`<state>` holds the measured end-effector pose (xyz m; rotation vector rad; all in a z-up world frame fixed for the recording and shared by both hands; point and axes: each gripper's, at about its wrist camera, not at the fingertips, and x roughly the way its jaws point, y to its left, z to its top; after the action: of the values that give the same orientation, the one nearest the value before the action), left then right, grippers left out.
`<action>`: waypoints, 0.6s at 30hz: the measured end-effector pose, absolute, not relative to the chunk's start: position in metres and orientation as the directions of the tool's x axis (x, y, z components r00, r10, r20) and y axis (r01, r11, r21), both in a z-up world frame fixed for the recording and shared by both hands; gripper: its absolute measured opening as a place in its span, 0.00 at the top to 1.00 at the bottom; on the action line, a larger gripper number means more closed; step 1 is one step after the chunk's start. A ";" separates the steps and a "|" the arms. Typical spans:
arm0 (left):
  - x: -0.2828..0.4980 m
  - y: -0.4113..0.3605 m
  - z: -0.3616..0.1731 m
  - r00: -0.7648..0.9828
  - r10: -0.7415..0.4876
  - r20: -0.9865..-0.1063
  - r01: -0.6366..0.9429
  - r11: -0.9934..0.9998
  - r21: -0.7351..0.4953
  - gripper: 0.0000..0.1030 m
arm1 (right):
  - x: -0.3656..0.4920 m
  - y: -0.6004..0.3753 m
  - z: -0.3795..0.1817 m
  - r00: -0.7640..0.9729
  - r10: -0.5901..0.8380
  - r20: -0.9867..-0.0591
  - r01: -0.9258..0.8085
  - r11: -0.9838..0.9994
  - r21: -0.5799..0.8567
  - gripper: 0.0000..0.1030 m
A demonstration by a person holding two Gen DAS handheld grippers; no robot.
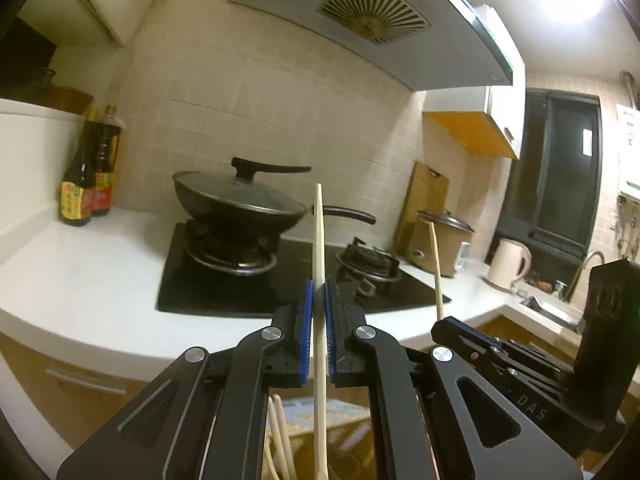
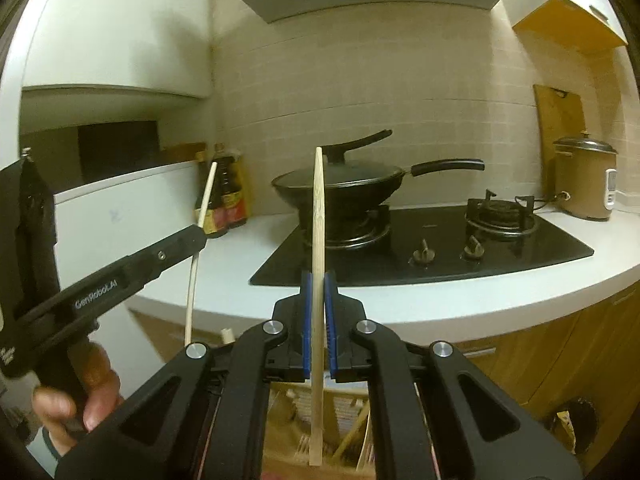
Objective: Organize utensils
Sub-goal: 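Lift both chopsticks over the tan basket and open both tools to drop them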
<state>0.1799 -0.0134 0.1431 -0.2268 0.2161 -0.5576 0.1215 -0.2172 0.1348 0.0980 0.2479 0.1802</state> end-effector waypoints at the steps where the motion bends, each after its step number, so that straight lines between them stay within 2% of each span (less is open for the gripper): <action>1: 0.184 -0.015 0.139 0.826 -0.547 -0.135 0.500 0.822 -0.274 0.96 | 0.126 -0.216 0.131 0.957 0.177 -0.230 -0.155 0.982 0.111 0.96; 10: 0.188 -0.019 0.102 0.856 -0.507 -0.102 0.472 0.847 -0.245 0.96 | 0.127 -0.215 0.099 0.967 0.155 -0.204 -0.134 0.985 0.110 0.95; 12: 0.187 -0.017 0.097 0.849 -0.515 -0.117 0.476 0.843 -0.252 0.95 | 0.123 -0.216 0.095 0.957 0.180 -0.226 -0.155 0.980 0.124 0.95; 13: 0.186 -0.014 0.095 0.847 -0.518 -0.122 0.477 0.840 -0.259 0.95 | 0.121 -0.218 0.093 0.951 0.197 -0.236 -0.168 0.976 0.139 0.92; 16: 0.180 -0.006 0.090 0.831 -0.538 -0.145 0.490 0.829 -0.270 0.85 | 0.107 -0.224 0.090 0.942 0.220 -0.253 -0.181 0.969 0.169 0.81; 18: 0.173 0.000 0.089 0.826 -0.542 -0.154 0.494 0.828 -0.264 0.81 | 0.096 -0.228 0.089 0.935 0.233 -0.267 -0.187 0.964 0.187 0.79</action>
<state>0.1734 -0.0003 0.0892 -0.2174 0.2275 -0.5551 0.0963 -0.2277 0.0886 0.1600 0.2911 0.2156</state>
